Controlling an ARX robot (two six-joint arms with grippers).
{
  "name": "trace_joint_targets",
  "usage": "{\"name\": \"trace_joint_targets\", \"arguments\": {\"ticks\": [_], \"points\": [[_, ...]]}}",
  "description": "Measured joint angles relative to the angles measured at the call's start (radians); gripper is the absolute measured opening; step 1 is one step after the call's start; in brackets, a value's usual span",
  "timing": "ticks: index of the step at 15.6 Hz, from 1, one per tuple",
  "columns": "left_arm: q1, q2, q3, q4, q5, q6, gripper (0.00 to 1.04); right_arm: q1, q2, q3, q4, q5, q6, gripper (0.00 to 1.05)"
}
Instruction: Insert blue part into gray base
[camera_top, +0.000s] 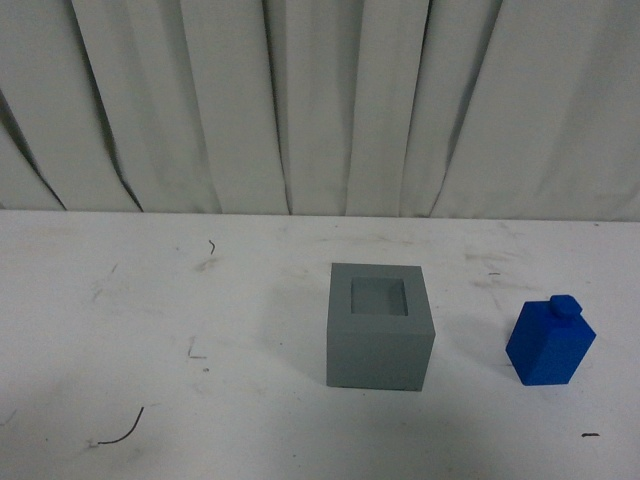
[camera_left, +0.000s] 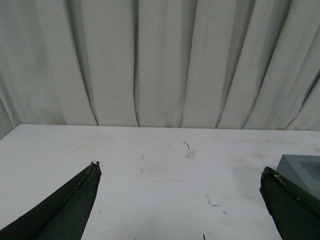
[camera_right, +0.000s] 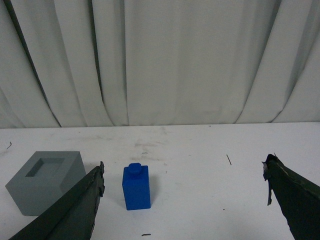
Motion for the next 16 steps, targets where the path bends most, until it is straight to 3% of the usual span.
{"name": "trace_joint_targets", "arguments": {"ticks": [16], "points": [[0.000, 0.000, 0.000, 0.000, 0.000, 0.000, 0.98, 0.000, 0.000, 0.000, 0.000, 0.000, 0.000, 0.98]]}}
